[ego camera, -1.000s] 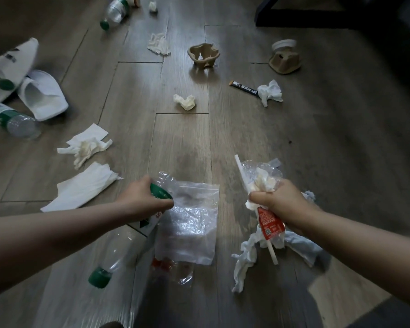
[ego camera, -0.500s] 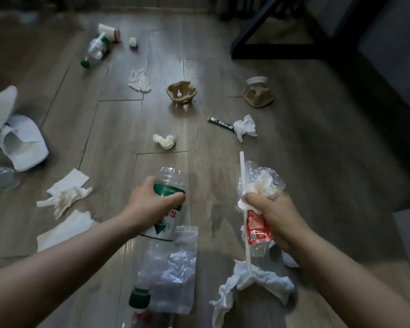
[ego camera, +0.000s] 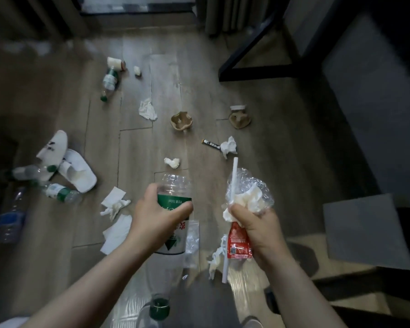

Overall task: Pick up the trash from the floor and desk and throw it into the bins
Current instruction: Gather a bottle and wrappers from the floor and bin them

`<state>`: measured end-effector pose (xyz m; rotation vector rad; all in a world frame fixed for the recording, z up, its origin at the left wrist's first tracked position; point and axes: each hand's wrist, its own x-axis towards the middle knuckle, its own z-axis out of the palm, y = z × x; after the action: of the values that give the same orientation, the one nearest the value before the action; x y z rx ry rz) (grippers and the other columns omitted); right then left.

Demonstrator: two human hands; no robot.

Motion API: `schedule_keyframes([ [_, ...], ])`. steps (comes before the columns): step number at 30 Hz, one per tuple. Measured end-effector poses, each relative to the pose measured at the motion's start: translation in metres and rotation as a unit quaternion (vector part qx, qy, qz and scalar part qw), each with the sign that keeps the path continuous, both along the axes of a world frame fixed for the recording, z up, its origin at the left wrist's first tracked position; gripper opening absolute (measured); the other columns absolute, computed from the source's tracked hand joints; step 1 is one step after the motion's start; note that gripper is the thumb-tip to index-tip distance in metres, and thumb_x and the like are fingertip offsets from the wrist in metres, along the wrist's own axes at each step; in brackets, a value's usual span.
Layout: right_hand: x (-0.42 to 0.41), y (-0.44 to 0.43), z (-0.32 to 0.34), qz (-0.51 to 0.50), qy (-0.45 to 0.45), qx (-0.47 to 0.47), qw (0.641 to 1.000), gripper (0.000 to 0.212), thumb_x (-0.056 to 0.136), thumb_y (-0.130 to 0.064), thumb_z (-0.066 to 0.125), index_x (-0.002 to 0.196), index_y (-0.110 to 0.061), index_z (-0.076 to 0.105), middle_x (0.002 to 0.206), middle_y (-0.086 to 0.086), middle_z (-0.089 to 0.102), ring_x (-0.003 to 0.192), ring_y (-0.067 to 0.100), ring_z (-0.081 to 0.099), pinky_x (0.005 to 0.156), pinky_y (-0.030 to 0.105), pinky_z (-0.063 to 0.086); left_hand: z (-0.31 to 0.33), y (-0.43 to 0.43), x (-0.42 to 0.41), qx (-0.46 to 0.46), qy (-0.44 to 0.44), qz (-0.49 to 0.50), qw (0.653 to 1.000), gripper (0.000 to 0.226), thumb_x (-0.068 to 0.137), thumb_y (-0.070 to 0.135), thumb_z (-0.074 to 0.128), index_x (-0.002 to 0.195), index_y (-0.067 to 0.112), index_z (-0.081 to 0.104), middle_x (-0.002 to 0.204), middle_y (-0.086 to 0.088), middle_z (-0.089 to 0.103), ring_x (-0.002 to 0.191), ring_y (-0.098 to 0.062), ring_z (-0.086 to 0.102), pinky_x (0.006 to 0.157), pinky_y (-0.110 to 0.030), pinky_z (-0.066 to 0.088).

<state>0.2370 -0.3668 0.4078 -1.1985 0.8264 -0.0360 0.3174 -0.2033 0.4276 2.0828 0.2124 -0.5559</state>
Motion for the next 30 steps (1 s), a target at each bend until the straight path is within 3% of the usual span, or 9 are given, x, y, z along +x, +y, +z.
schedule_keyframes([
  [2, -0.005, 0.003, 0.071, 0.000, -0.015, -0.004, 1.000, 0.041, 0.065, -0.011, 0.072, 0.091, 0.017, 0.058, 0.076, 0.018, 0.058, 0.071, 0.028, 0.058, 0.066, 0.037, 0.049, 0.071, -0.002, -0.001, -0.021, -0.011, 0.009, 1.000, 0.042, 0.066, 0.033, 0.078, 0.100, 0.025, 0.055, 0.084, 0.007, 0.065, 0.072, -0.005, 0.062, 0.052, -0.016, 0.047],
  [6, -0.016, -0.001, 0.225, 0.010, -0.042, -0.081, 0.996, 0.041, 0.062, -0.021, 0.073, 0.083, 0.011, 0.057, 0.076, 0.022, 0.059, 0.073, 0.034, 0.060, 0.072, 0.050, 0.052, 0.222, -0.011, -0.006, -0.059, -0.044, -0.002, 0.997, 0.049, 0.062, 0.037, 0.077, 0.104, 0.026, 0.054, 0.088, 0.005, 0.066, 0.076, -0.012, 0.065, 0.062, -0.030, 0.055],
  [9, -0.031, -0.007, 0.334, 0.012, -0.095, -0.160, 0.982, 0.025, 0.071, -0.013, 0.067, 0.080, 0.007, 0.056, 0.076, 0.032, 0.057, 0.070, 0.042, 0.061, 0.067, 0.054, 0.052, 0.320, -0.019, -0.017, -0.099, -0.086, -0.044, 0.990, 0.041, 0.071, 0.026, 0.077, 0.106, 0.025, 0.055, 0.086, 0.006, 0.066, 0.071, -0.007, 0.064, 0.054, -0.017, 0.047],
  [11, -0.047, -0.012, 0.393, -0.013, -0.122, -0.190, 0.974, 0.017, 0.072, -0.010, 0.066, 0.080, 0.002, 0.057, 0.074, 0.023, 0.059, 0.069, 0.036, 0.059, 0.065, 0.049, 0.052, 0.373, -0.024, -0.025, -0.132, -0.112, -0.070, 0.982, 0.038, 0.072, 0.025, 0.076, 0.104, 0.027, 0.055, 0.084, 0.006, 0.067, 0.067, -0.004, 0.063, 0.052, -0.013, 0.046],
  [15, -0.106, -0.007, 0.507, -0.121, -0.143, -0.246, 0.951, 0.016, 0.068, -0.011, 0.068, 0.075, -0.003, 0.057, 0.073, 0.016, 0.059, 0.064, 0.033, 0.056, 0.063, 0.056, 0.050, 0.478, -0.040, -0.051, -0.201, -0.154, -0.168, 0.953, 0.032, 0.071, 0.024, 0.077, 0.095, 0.032, 0.056, 0.079, 0.007, 0.068, 0.066, 0.002, 0.064, 0.050, -0.008, 0.044],
  [18, -0.159, 0.000, 0.564, -0.208, -0.160, -0.288, 0.921, 0.012, 0.074, -0.004, 0.071, 0.076, -0.012, 0.063, 0.069, 0.011, 0.060, 0.062, 0.030, 0.059, 0.060, 0.047, 0.053, 0.536, -0.064, -0.081, -0.250, -0.170, -0.251, 0.920, 0.032, 0.069, 0.022, 0.077, 0.091, 0.033, 0.057, 0.075, 0.009, 0.068, 0.065, 0.002, 0.065, 0.056, -0.015, 0.047],
  [23, -0.264, 0.013, 0.643, -0.346, -0.168, -0.375, 0.844, 0.019, 0.071, -0.005, 0.074, 0.074, -0.022, 0.066, 0.071, 0.008, 0.064, 0.068, 0.026, 0.061, 0.063, 0.044, 0.054, 0.619, -0.103, -0.165, -0.315, -0.190, -0.389, 0.845, 0.031, 0.071, 0.022, 0.077, 0.090, 0.033, 0.055, 0.080, 0.009, 0.066, 0.066, 0.009, 0.062, 0.049, -0.007, 0.043],
  [26, -0.341, 0.023, 0.678, -0.429, -0.145, -0.434, 0.779, 0.021, 0.079, 0.007, 0.069, 0.071, -0.010, 0.061, 0.067, 0.004, 0.063, 0.064, 0.020, 0.060, 0.058, 0.033, 0.051, 0.659, -0.120, -0.240, -0.359, -0.195, -0.476, 0.779, 0.034, 0.070, 0.021, 0.078, 0.090, 0.033, 0.054, 0.080, 0.010, 0.065, 0.067, 0.011, 0.061, 0.049, -0.003, 0.042],
  [30, -0.454, 0.054, 0.718, -0.502, -0.113, -0.488, 0.705, 0.023, 0.066, -0.015, 0.068, 0.079, -0.003, 0.053, 0.068, 0.012, 0.056, 0.064, 0.025, 0.054, 0.058, 0.051, 0.048, 0.701, -0.127, -0.354, -0.404, -0.185, -0.563, 0.697, 0.032, 0.070, 0.025, 0.077, 0.090, 0.034, 0.053, 0.078, 0.013, 0.065, 0.069, 0.014, 0.059, 0.051, -0.002, 0.041],
])
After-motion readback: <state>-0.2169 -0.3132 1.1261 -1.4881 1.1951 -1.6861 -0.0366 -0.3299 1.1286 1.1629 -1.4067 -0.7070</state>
